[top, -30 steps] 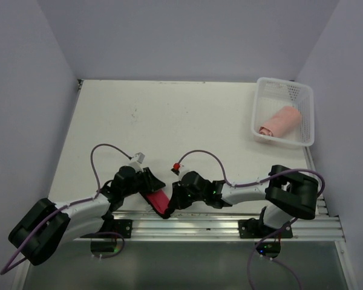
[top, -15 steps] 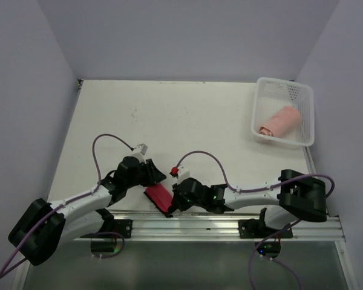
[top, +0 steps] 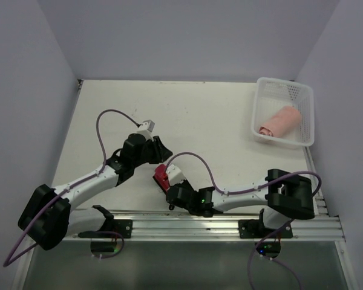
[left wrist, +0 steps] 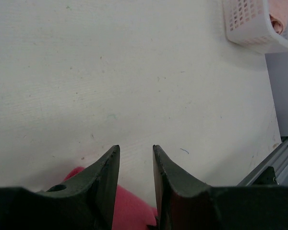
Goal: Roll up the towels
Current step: Roll the towel
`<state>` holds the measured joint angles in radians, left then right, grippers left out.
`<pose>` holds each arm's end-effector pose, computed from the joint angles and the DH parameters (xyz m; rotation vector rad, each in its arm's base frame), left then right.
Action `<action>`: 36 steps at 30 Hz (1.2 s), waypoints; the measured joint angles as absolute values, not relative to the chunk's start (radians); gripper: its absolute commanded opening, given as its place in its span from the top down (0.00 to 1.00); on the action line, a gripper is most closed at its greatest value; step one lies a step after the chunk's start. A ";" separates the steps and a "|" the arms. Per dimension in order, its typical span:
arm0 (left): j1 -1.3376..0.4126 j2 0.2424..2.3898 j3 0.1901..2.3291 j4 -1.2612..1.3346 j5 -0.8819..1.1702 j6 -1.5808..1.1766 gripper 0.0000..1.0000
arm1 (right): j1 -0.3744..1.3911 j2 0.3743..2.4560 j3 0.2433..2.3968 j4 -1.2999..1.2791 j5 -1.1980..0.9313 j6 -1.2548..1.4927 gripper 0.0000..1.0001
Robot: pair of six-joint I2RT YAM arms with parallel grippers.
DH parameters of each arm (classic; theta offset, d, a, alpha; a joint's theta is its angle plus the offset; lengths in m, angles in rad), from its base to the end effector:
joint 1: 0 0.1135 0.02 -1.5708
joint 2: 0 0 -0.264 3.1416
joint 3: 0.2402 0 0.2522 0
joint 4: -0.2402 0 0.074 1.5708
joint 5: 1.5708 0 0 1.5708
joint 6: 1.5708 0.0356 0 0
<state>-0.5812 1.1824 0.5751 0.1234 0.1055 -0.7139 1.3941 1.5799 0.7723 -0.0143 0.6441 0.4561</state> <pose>0.2088 -0.1416 0.2164 -0.0751 2.1777 -0.8854 0.0746 0.2963 0.1669 -0.7333 2.0822 0.2475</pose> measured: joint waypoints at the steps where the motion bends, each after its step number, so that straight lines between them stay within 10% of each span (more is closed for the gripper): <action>1: -0.580 1.196 0.575 0.124 0.110 -0.714 0.62 | 1.394 1.599 0.782 -0.020 0.660 0.441 1.00; 36: -0.578 0.971 0.219 0.183 0.179 -0.829 0.63 | 1.670 2.096 1.304 -0.541 1.143 0.268 1.00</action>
<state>-0.5781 0.9710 0.2188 0.1829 0.1787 -0.8291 1.6703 2.0956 1.3041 -0.5411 1.1431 0.2676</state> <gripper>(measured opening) 0.373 0.029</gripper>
